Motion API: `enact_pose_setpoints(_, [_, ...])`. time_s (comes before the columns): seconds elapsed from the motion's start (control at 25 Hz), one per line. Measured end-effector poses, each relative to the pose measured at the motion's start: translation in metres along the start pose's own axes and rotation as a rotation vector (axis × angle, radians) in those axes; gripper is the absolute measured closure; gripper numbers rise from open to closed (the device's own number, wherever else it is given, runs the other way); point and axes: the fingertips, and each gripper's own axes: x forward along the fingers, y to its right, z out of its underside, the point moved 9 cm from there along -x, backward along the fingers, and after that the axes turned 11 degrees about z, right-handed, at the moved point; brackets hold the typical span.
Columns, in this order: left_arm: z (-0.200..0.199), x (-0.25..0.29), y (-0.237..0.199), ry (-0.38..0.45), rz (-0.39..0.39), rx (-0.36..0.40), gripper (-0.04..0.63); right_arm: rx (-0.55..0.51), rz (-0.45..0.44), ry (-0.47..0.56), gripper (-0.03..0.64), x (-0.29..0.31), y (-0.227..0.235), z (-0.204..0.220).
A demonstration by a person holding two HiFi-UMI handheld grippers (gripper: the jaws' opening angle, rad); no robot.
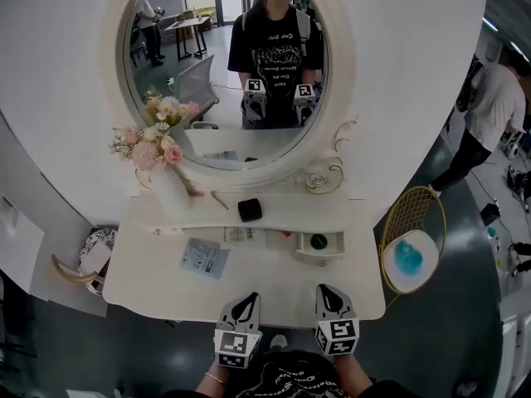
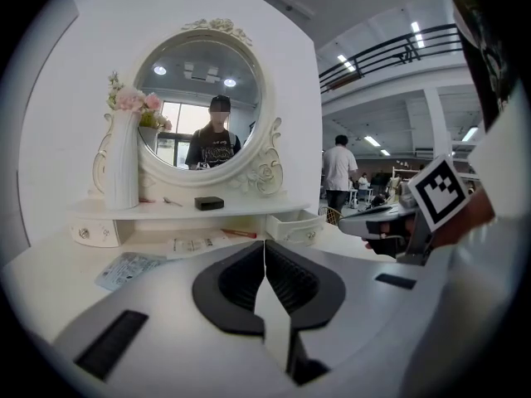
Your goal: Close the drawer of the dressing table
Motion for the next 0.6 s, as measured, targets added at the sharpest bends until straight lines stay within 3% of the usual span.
enact_pose_setpoints(0.6, [-0.011, 0.035, -0.001, 0.01, -0.012, -0.002, 0.578, 0.038, 0.001, -0.068, 0.6, 0.025, 0.031, 0.007])
